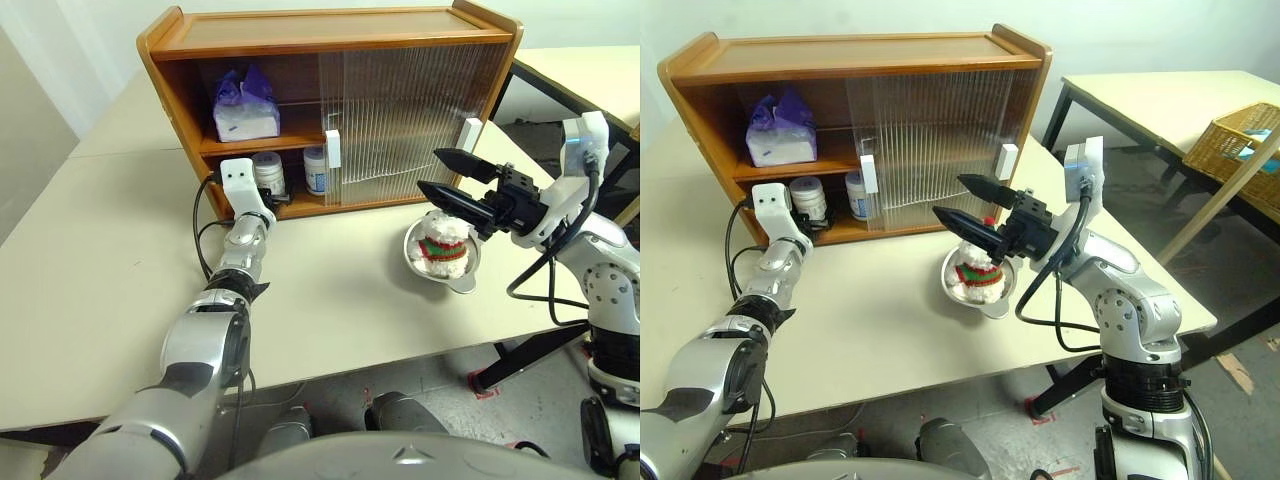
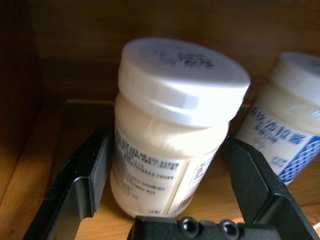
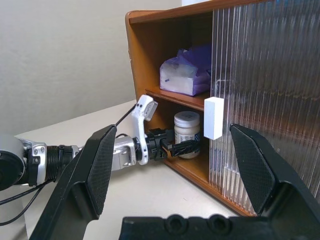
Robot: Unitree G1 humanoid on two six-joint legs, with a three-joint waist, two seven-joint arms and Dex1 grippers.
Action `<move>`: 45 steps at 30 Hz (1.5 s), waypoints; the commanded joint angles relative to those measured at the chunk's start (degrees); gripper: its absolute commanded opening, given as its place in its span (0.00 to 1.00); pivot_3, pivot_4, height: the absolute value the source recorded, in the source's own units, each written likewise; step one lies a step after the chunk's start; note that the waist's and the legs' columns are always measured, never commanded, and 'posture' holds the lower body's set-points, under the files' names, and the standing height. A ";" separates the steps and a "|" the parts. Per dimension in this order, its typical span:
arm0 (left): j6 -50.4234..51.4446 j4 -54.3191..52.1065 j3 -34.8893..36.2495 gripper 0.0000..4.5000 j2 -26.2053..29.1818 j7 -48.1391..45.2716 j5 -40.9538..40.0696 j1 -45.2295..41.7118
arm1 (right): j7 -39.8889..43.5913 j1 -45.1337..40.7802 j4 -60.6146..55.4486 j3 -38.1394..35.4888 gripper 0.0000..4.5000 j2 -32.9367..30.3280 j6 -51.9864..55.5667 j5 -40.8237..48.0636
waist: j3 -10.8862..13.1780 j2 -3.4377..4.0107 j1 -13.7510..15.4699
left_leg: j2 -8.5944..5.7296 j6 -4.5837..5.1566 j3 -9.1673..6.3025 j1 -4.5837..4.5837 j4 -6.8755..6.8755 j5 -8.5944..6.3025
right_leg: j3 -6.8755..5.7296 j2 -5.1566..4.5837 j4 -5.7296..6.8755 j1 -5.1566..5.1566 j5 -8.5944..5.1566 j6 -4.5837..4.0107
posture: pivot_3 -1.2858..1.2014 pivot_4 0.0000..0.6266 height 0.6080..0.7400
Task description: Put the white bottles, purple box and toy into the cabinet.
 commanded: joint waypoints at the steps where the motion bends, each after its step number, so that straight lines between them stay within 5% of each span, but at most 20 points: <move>1: -0.57 -3.75 0.67 0.99 -0.67 -1.81 -1.09 2.56 | 0.02 -0.62 -0.03 -0.20 1.00 -0.21 -0.25 0.03 | 0.00 0.00 -0.02 | -0.01 0.00 0.01 0.00 0.00 0.00 | 0.00 0.00 0.00 0.00 0.00 0.00 | 0.41 0.00 1.00; 16: 6.39 -23.46 -0.37 0.99 -1.27 -2.35 -2.34 12.56 | 1.33 -1.00 0.71 0.69 1.00 0.17 0.28 0.19 | 0.03 -0.03 0.80 | -0.05 -0.02 0.03 0.00 -0.01 0.01 | 0.08 -0.02 0.00 -0.02 -0.03 -0.03 | 0.42 0.02 1.00; 29: 21.87 -51.38 -11.89 0.99 -2.99 -21.24 -7.33 20.16 | 2.17 -1.65 1.83 1.00 1.00 0.22 -0.06 -0.33 | 0.03 -0.04 2.07 | -0.06 -0.33 0.07 -0.04 -0.12 -0.17 | 0.85 -0.22 -0.01 -0.21 0.20 -0.76 | 0.42 0.02 1.00; 32: 24.87 -55.07 -16.06 0.86 -5.82 -23.18 -7.46 18.24 | 2.19 -1.62 1.78 1.00 1.00 0.24 -0.07 -0.36 | 0.03 -0.06 2.19 | -0.06 -0.37 0.10 -0.03 -0.19 -0.21 | 0.86 -0.35 -0.01 -0.24 0.19 -0.84 | 0.42 0.02 1.00; 42: 21.64 -46.64 -18.91 0.06 -13.60 -17.63 -2.64 11.34 | 1.60 -1.17 1.06 0.61 1.00 0.01 0.18 -0.23 | 0.05 -0.08 2.17 | 0.07 -0.28 0.30 0.05 -0.36 -0.19 | 0.88 -0.37 -0.01 -0.28 -0.12 -0.31 | 0.41 0.03 1.00; 45: 18.75 -41.81 -18.42 0.00 -17.03 -11.62 0.20 8.42 | 1.28 -1.06 0.75 0.52 1.00 0.03 0.20 -0.12 | 0.06 -0.09 2.15 | 0.07 -0.19 0.31 0.02 -0.34 -0.15 | 0.92 -0.47 -0.02 -0.24 -0.15 -0.14 | 0.41 0.02 1.00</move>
